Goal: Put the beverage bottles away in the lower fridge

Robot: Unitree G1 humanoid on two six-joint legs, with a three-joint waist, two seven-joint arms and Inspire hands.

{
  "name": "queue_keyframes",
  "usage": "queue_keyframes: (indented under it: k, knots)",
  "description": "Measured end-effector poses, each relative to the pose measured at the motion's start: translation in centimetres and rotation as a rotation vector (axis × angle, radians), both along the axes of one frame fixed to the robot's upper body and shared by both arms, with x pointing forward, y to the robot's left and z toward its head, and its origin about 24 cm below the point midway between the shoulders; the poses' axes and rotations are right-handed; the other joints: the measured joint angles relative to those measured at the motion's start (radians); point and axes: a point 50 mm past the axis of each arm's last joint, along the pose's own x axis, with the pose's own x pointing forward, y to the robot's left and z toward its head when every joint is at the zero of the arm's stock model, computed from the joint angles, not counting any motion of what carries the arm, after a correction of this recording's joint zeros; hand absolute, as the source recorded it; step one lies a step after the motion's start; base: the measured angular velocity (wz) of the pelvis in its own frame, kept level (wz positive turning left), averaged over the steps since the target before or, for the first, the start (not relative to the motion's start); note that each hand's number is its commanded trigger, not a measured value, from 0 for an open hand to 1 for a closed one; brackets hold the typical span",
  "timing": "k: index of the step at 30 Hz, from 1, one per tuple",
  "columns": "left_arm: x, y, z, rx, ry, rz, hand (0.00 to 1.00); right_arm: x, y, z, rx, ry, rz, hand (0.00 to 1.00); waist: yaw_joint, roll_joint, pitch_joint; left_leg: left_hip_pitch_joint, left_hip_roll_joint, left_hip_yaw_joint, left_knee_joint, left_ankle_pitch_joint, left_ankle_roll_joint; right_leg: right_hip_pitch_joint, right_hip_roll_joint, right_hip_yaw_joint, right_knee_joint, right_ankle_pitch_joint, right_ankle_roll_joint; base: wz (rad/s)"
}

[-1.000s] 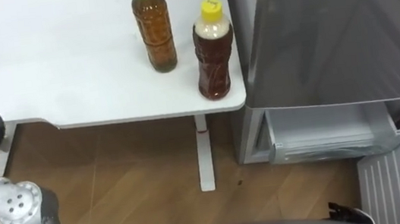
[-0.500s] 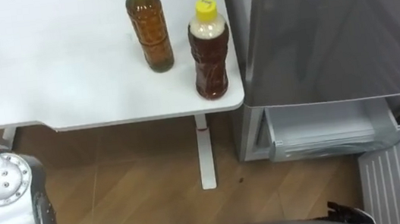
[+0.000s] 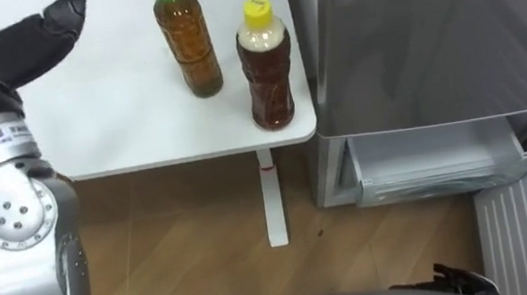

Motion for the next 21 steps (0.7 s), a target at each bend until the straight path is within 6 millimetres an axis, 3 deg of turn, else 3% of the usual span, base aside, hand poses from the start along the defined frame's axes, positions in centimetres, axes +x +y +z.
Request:
queue_keyframes:
  k: [6, 10, 13, 16, 21]
  knots:
    - [0.6, -1.4, -0.1, -0.008, 0.018, -0.177, 0.00, 0.6, 0.2, 0.0, 0.002, -0.009, 0.001, 0.00, -0.039, 0.001, 0.0031, -0.010, 0.001, -0.001, 0.003, -0.001, 0.001, -0.009, 0.001, 0.008, 0.005, 0.000, 0.000, 0.00]
    - [0.9, -1.8, 0.3, 0.019, -0.001, -0.236, 0.00, 0.9, -0.1, 0.1, -0.005, -0.014, 0.001, 0.00, -0.055, 0.019, 0.0069, -0.008, 0.002, 0.000, -0.001, -0.001, 0.001, -0.011, 0.003, 0.010, 0.008, 0.001, 0.000, 0.00]
    - [1.1, -2.2, 0.5, 0.036, -0.004, -0.282, 0.00, 1.0, -0.5, 0.2, -0.015, -0.015, 0.002, 0.00, -0.057, 0.030, 0.0098, -0.007, 0.002, 0.002, -0.003, -0.001, 0.001, -0.013, 0.003, 0.014, 0.009, 0.001, 0.000, 0.00]
    - [1.1, -2.4, 0.5, 0.038, -0.001, -0.332, 0.00, 0.9, -0.8, 0.3, -0.019, -0.013, -0.005, 0.00, -0.056, 0.034, 0.0074, -0.003, 0.003, 0.004, -0.005, -0.001, 0.001, -0.013, 0.004, 0.025, 0.013, 0.000, 0.000, -0.01]
    - [1.2, -2.6, 0.3, 0.048, 0.020, -0.386, 0.00, 0.9, -0.8, 0.3, -0.019, -0.009, -0.005, 0.00, -0.055, 0.030, 0.0097, 0.006, 0.004, 0.014, -0.008, -0.001, 0.001, -0.011, 0.004, 0.035, 0.016, 0.000, 0.000, -0.07]
